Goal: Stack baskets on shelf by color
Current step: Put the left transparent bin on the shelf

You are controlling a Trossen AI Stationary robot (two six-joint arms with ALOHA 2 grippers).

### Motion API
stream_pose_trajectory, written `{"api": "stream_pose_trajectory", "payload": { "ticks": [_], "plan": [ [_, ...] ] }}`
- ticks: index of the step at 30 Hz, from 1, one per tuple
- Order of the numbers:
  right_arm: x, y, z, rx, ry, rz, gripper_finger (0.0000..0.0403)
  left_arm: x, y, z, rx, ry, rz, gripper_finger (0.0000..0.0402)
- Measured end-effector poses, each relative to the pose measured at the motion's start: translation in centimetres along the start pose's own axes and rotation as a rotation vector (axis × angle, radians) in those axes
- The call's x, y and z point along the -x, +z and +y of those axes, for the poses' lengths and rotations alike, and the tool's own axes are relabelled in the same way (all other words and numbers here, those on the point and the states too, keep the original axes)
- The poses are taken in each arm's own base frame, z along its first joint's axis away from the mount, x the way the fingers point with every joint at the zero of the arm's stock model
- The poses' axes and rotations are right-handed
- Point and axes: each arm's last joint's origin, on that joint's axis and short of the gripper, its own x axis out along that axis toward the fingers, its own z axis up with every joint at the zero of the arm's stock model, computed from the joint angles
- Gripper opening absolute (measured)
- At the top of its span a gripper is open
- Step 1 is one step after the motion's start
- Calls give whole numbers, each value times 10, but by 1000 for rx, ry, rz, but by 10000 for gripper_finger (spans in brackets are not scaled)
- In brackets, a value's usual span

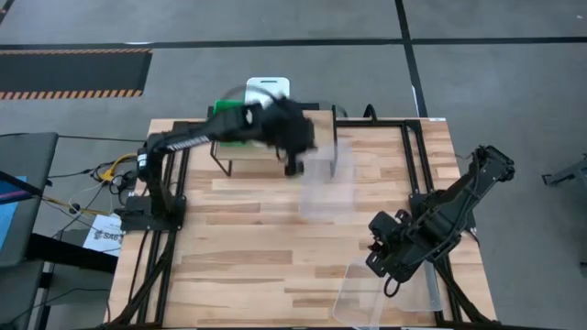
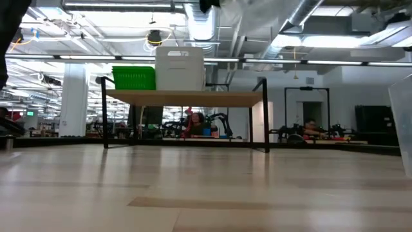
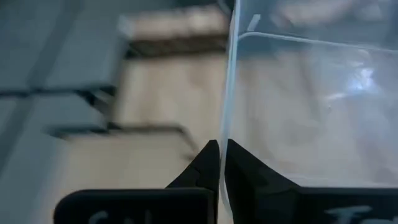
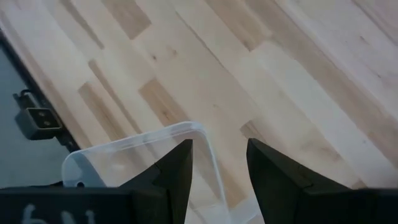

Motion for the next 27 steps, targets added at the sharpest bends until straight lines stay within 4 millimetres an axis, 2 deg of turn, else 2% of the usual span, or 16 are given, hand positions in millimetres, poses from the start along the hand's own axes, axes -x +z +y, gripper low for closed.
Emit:
{"api": "stream_pose_trajectory", "payload": {
  "ticks": [4, 8, 15, 20, 27],
  "plan": [
    [-2, 5, -6, -2, -56, 3, 175, 29, 15, 44, -17, 187, -119, 0],
    [-2, 10, -15, 12, -125, -20, 175, 47, 13, 89, 15, 330, -180, 0],
    [3, 22, -30, -61, -195, -46, 175, 38, -18, 151, 25, 363, -99, 0],
    [-2, 33, -30, -119, -180, -54, 175, 28, -34, 177, 5, 357, -67, 0],
    [-8, 49, -27, -201, -122, -82, 175, 26, -42, 182, -74, 318, -12, 0]
  ]
}}
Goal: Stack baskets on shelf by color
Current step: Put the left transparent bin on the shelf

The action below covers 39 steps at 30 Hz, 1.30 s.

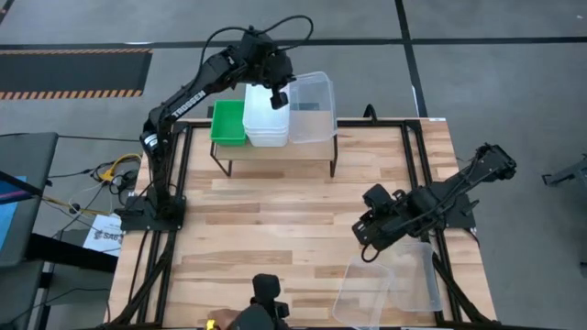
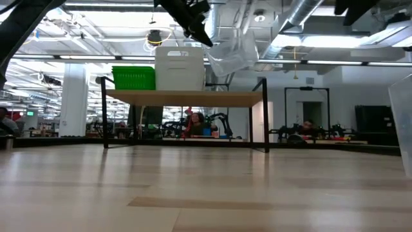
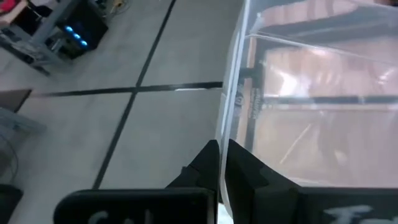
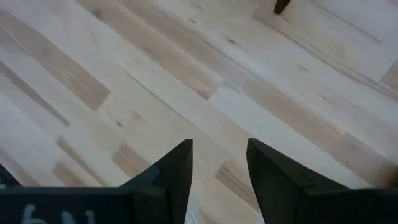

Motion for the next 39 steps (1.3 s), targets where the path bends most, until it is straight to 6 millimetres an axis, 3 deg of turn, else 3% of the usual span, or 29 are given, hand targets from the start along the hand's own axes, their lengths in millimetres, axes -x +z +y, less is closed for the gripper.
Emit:
{"api": "stream_pose_trajectory", "payload": {
  "ticks": [8, 15, 24, 32, 36, 39],
  "plan": [
    [-5, 11, -1, -26, -7, -10, 175, -8, -5, -5, -41, -34, 55, 0],
    [-8, 18, -3, -31, -19, -7, 175, -30, -13, -14, -114, -65, 125, 6],
    [-9, 18, -3, -14, -13, 35, 175, -31, -5, -24, -234, -9, 163, 74],
    [-16, 39, -10, -7, -51, 1, 175, -12, 11, -31, -252, -9, 165, 155],
    [-16, 70, -20, 43, -94, -80, 175, 12, 27, -31, -195, 35, 80, 170],
    [-13, 101, -31, 69, -127, -155, 175, 47, 41, -31, -146, 76, -10, 170]
  ]
}}
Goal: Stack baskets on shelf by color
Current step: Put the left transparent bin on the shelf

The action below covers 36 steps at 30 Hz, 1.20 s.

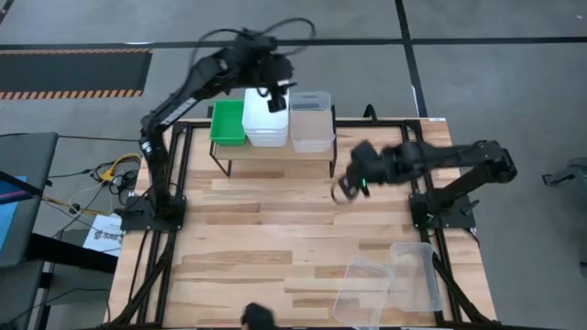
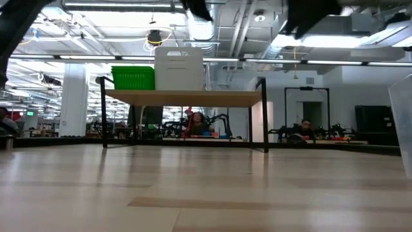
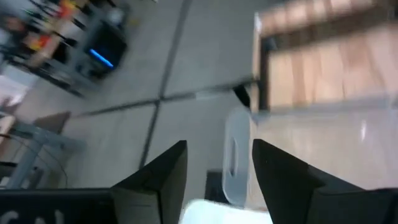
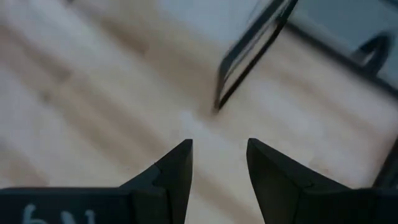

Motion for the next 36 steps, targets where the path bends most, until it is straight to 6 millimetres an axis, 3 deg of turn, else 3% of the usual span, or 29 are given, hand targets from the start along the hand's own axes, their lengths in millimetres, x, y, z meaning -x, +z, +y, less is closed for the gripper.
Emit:
{"api": "stream_pose_trajectory", "payload": {
  "ticks": [3, 6, 11, 16, 21, 26, 32, 36],
  "plan": [
    [-6, 33, -15, -27, -25, -98, 175, 37, 9, 6, 100, 84, -65, 165],
    [-15, 62, -35, -63, -71, -193, 175, 60, 9, 13, 192, 150, -81, 156],
    [-41, 102, -74, -135, -158, -255, 175, 67, -4, 19, 287, 160, 2, 141],
    [-78, 121, -98, -134, -154, -150, 175, 73, -12, 15, 321, 120, 79, 129],
    [-109, 118, -90, -75, -144, -25, 175, 89, -11, 12, 353, 111, 67, 123],
    [-127, 116, -73, -13, -128, 6, 175, 106, -9, 11, 372, 121, 30, 121],
    [-128, 116, -62, 20, -76, -9, 175, 116, -8, 11, 391, 135, 12, 121],
    [-118, 118, -62, 10, -41, -50, 175, 115, -8, 11, 398, 134, 13, 121]
  ]
}}
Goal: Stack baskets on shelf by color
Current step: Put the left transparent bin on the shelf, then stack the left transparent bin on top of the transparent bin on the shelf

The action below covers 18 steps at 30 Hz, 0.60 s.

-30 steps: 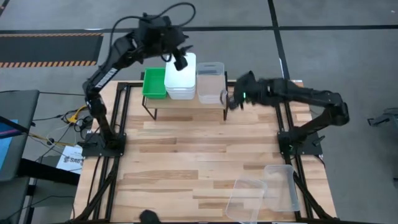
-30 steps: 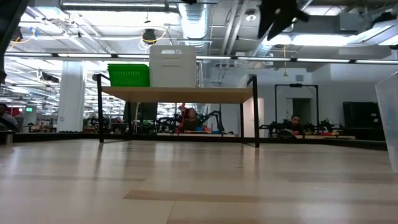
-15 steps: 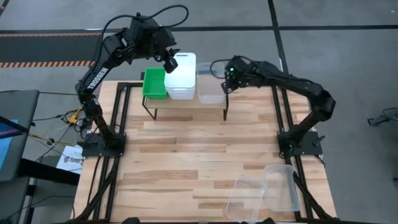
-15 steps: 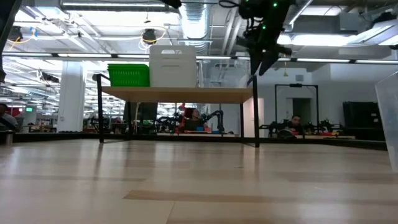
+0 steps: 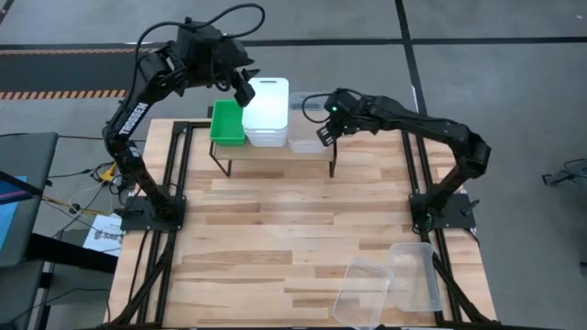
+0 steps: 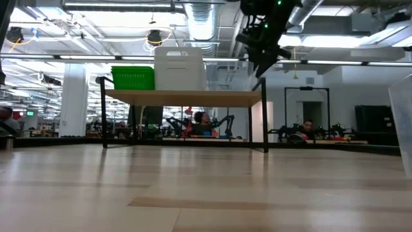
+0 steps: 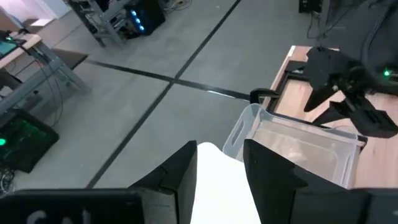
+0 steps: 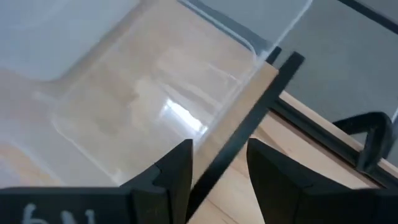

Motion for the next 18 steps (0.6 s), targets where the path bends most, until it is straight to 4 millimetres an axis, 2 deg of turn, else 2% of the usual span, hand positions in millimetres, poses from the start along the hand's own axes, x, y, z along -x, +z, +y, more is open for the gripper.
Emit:
{"api": "stream_pose_trajectory", "payload": {
  "ticks": [5, 7, 10, 14, 18],
  "plan": [
    [19, -2, -10, -11, 2, -10, 175, -1, 1, -6, 4, -128, -28, 121],
    [42, -2, -17, -26, 9, -30, 175, 0, 3, -11, 12, -242, -55, 121],
    [87, -3, -29, -42, 44, -98, 175, 0, 3, -24, 50, -421, -72, 121],
    [145, -15, -43, -67, 106, -179, 175, -13, -1, -59, 61, -588, -15, 121],
    [191, -33, -62, -106, 172, -274, 175, -32, -7, -108, 44, -649, 5, 121]
  ]
}}
